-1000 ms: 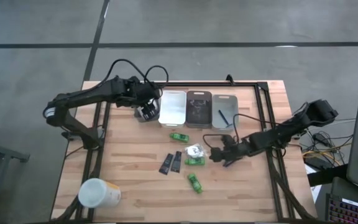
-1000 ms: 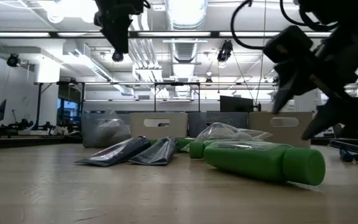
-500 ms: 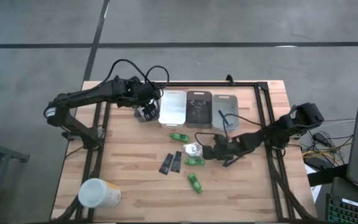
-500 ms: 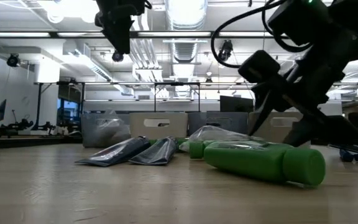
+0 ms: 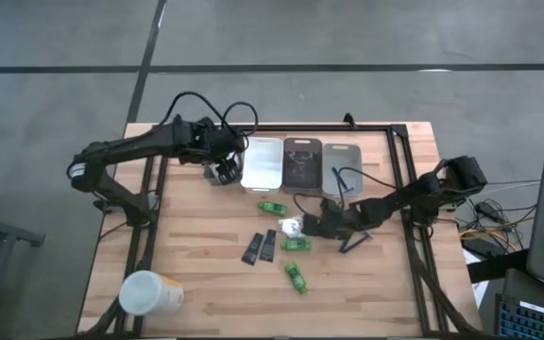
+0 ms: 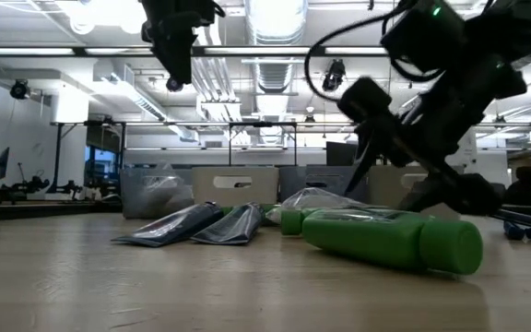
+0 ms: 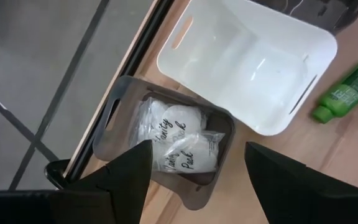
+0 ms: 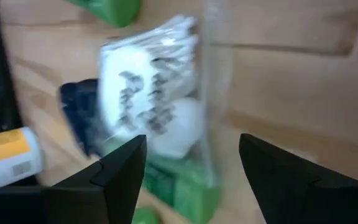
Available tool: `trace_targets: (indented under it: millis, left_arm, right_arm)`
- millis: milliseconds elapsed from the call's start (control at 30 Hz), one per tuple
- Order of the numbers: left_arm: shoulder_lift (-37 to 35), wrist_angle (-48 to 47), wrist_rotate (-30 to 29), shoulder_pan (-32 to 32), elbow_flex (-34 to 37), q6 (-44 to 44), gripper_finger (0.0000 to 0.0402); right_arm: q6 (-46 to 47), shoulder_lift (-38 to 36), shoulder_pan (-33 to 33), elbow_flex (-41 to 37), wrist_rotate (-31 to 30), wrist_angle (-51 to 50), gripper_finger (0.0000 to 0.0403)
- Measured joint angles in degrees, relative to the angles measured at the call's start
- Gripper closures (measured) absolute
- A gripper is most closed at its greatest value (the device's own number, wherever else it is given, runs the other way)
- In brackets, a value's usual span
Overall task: Pick & Place Travel size toiletries
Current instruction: Put the cotton pack into the left black bin
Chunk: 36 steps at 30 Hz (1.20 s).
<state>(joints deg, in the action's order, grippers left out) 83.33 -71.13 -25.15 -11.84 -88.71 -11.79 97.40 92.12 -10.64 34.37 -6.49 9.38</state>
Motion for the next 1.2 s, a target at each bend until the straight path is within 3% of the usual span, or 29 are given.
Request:
trace_targets:
  millis: [133,300,633,733,900,1033,1200]
  left_arm:
    - [0.0,-0.02,0.04,0.0,1.16,0.05,0.0142]
    - [0.0,0.06,0.04,-0.04,1.54,0.05,0.0142]
    - [0.0,2.01,1.22,-0.04,1.78,-0.37,0.0142]
    - [0.0,5.57,7.54,-0.04,1.78,-1.72,0.0142]
    - [0.18,15.53,24.73,-0.1,2.0,-6.19,0.0142]
    - [0.22,21.17,28.27,-0.21,2.23,-10.33,0.0142]
    - [0.22,26.59,34.02,-0.46,3.9,-15.95,0.0142]
  right_arm:
    - [-0.86,2.59,1.15,0.11,1.98,4.06,0.0152]
    - [-3.83,3.73,1.99,0.09,2.28,7.55,0.0189]
    - [-12.71,3.1,3.37,-0.04,1.56,7.4,0.0336]
    - [-20.94,1.86,3.37,-0.04,1.65,7.07,0.0382]
    - [-35.04,-1.99,3.89,-0.04,1.8,3.04,0.0392]
    - [-44.24,-6.48,4.48,0.41,1.8,-2.58,0.0394]
    - [-56.39,-14.64,4.34,3.75,1.82,-18.69,0.0394]
